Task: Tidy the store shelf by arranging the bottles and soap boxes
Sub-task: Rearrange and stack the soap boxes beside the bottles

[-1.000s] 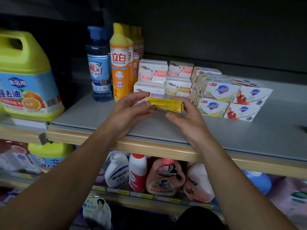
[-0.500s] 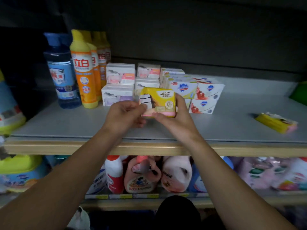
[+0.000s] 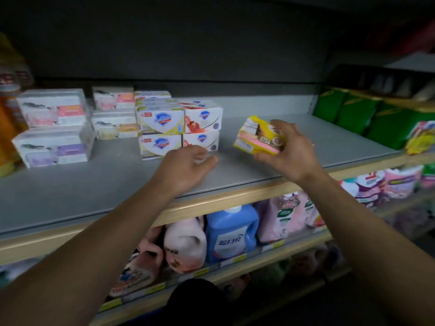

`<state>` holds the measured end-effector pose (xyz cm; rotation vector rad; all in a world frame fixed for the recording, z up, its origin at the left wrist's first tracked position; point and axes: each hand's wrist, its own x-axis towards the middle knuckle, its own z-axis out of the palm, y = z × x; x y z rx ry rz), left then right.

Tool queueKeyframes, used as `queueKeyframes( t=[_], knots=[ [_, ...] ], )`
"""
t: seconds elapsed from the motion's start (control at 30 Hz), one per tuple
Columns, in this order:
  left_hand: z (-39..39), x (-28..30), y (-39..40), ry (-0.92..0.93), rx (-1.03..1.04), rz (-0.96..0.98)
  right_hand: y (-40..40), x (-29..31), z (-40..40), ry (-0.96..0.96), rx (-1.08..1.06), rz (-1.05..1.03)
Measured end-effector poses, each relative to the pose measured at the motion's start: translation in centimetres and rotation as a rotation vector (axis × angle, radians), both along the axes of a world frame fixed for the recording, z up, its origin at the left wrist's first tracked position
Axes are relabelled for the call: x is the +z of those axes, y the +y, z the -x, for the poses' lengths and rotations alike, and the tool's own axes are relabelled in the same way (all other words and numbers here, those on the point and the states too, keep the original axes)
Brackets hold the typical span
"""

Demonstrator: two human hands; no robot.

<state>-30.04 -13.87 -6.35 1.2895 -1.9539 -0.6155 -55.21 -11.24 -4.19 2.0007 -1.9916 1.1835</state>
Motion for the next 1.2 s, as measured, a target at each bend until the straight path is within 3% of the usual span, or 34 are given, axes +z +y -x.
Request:
queueKeyframes(
  t=[0.1,0.17,0.37,0.57,0.73,0.83,0.97,1.2],
  knots=[
    [0.2,-1.7,-0.3,-0.461,-0.053,0.106,-1.8,0.0,4.5,-0.044,-0.146,0.026],
    [0.4,-2.3,-0.3,-0.572,-0.075,0.164,-3.3,-0.1,6.8,-0.047,-0.218,0.029],
    [0.4,-3.0,-0.9,-0.582,-0.038,0.171,-6.6,-1.6,9.6,0.025,-0.337,-0.240],
    [0.3,-3.3,-1.2,-0.586,-0.035,0.158,-6.8,-2.3,9.9,0.046,-0.359,-0.247],
    [0.3,-3.0,-1.1,-0.576,-0.038,0.142,-5.9,-0.2,8.2,0.188,-0.411,-0.288],
    [0.1,-2.3,-0.6,-0.531,-0.049,0.092,-5.4,1.8,2.9,0.214,-0.210,-0.120],
    [-2.4,-1.1,0.1,-0.317,-0.044,0.042,-5.2,3.9,-6.4,0.202,0.081,-0.010],
    [-16.4,0.8,1.5,-0.466,0.172,0.049,-7.2,4.3,-21.1,0.253,0.422,0.001]
  ],
)
